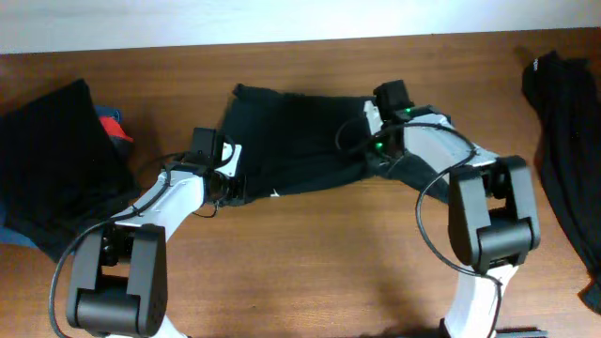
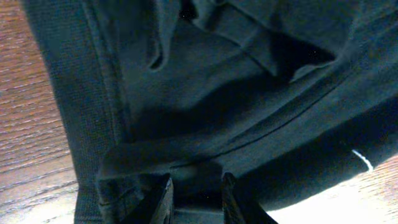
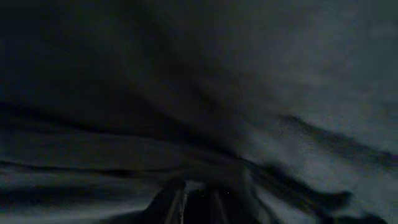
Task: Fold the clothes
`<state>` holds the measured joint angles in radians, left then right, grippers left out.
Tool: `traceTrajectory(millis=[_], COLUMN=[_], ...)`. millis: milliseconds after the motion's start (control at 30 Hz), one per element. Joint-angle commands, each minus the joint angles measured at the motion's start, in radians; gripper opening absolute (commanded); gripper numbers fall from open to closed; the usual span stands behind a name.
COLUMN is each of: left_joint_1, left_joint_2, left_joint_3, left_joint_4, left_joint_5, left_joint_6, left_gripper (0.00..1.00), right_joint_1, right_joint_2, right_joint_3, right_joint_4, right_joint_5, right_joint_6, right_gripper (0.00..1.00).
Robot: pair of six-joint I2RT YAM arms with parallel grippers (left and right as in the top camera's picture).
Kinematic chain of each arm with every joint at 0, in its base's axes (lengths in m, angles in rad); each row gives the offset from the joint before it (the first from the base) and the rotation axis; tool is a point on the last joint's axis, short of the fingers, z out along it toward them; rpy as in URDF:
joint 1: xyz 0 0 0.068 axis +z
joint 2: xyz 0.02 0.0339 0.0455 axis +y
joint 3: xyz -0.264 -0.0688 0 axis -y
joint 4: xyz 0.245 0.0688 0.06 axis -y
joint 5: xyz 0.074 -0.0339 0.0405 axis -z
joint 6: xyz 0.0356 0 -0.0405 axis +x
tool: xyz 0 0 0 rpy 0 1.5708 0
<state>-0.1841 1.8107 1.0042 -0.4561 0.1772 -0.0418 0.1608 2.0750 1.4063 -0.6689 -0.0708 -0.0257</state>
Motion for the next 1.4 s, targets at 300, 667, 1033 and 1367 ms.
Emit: traceTrajectory(millis=[300,667,1033,1367], left_joint_1=[0.002,0.002,0.002,0.003], left_joint_2=[0.037,0.037,0.037,0.037], left_joint_3=[-0.007,-0.007,-0.007,-0.007], left_joint_4=[-0.008,-0.008,-0.008,-0.005], left_joint_5=[0.010,0.010,0.010,-0.029], left_joint_6=[0.019,0.019,0.019,0.000], left_gripper=[0.26,0.26,0.26,0.26], right_joint_1=[-0.085,-0.251,-0.292,-0.338], right_joint_2=[0.023,0.023,0.019,0.007], right_joint_3=[-0.010,-0.010,-0.008,0.198], right_joint_4=[-0.215,-0.316,-0.358,-0.573], right_joint_5=[0.076,0.085,0.056,0.056], right_joint_6=[0.016,0.016,0.016,0.005], right_gripper=[0.46,0.58,0.66,0.68])
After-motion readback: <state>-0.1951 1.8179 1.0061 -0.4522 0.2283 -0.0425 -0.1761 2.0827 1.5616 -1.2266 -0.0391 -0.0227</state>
